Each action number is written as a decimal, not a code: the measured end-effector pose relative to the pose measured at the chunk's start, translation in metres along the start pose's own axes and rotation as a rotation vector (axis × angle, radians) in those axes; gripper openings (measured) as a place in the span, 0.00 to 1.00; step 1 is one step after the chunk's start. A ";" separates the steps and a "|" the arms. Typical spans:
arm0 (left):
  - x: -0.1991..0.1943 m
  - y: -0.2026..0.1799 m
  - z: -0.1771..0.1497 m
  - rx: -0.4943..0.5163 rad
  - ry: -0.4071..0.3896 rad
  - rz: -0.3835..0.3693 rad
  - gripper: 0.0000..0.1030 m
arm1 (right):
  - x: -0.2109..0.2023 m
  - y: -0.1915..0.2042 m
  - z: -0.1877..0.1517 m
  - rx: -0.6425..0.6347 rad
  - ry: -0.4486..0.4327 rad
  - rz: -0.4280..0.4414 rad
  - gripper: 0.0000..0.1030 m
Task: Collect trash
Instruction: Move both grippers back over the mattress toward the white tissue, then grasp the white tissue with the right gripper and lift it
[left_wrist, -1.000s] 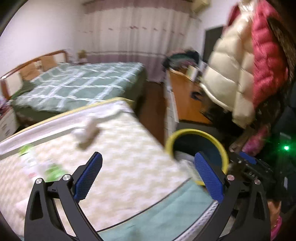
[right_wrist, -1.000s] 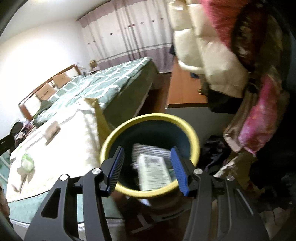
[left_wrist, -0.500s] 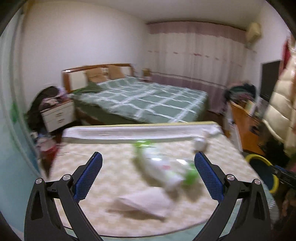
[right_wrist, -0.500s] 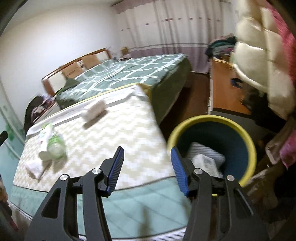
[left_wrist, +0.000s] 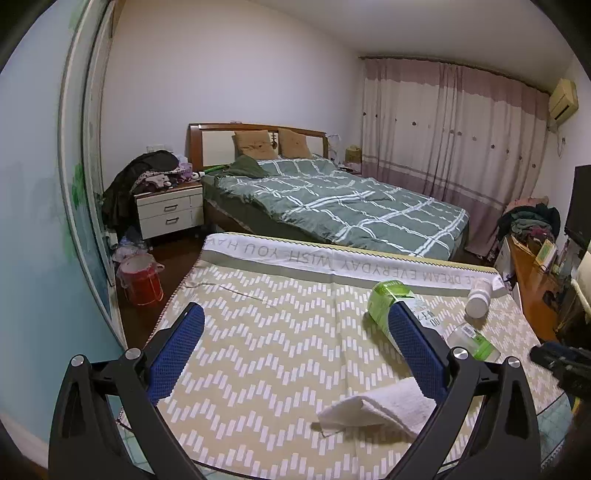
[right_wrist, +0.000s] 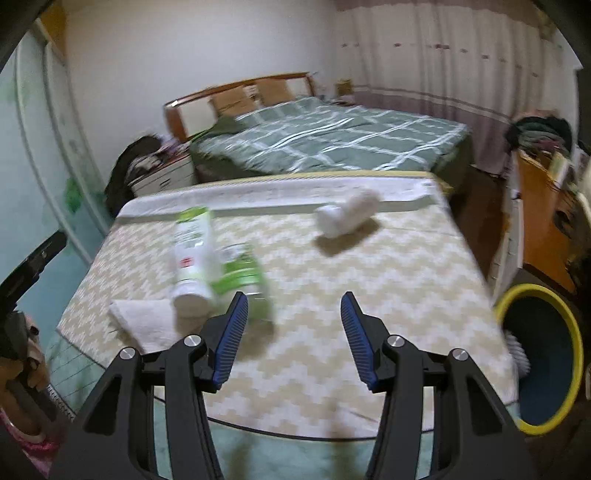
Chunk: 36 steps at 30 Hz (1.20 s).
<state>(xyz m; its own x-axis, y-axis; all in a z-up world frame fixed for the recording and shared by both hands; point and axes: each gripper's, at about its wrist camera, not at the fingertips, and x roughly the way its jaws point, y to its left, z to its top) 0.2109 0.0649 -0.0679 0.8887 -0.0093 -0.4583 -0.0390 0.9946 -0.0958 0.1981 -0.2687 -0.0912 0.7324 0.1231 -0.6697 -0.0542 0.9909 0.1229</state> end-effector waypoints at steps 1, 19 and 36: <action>-0.001 0.004 0.001 -0.007 -0.014 0.017 0.95 | 0.003 0.010 0.001 -0.016 0.009 0.026 0.49; -0.016 0.035 0.000 -0.118 -0.053 0.282 0.95 | 0.069 0.134 -0.028 -0.235 0.193 0.158 0.49; -0.009 0.035 -0.002 -0.125 -0.022 0.276 0.95 | 0.038 0.120 -0.034 -0.202 0.167 0.224 0.05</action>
<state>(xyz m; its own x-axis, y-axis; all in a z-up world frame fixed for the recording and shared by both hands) 0.2002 0.0996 -0.0688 0.8462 0.2634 -0.4632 -0.3355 0.9387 -0.0790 0.1961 -0.1435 -0.1267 0.5667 0.3297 -0.7551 -0.3472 0.9267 0.1441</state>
